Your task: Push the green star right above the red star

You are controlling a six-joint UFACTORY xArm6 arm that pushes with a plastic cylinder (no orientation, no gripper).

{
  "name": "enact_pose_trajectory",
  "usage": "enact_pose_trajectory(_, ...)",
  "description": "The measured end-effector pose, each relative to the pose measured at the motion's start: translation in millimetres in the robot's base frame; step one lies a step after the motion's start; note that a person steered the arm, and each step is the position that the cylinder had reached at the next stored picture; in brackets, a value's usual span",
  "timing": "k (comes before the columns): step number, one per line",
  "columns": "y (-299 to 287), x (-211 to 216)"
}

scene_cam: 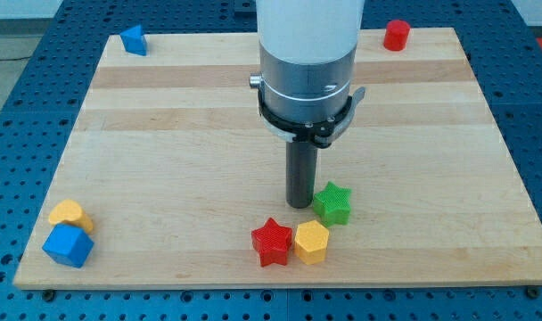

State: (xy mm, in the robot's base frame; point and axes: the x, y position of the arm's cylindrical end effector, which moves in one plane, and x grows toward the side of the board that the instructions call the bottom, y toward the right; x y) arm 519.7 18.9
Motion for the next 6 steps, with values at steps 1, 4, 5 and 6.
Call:
enact_pose_trajectory(1, 23.2, -33.3)
enact_pose_trajectory(4, 93.4, -1.3)
enact_pose_trajectory(5, 65.8, 0.3)
enact_pose_trajectory(6, 48.4, 3.7)
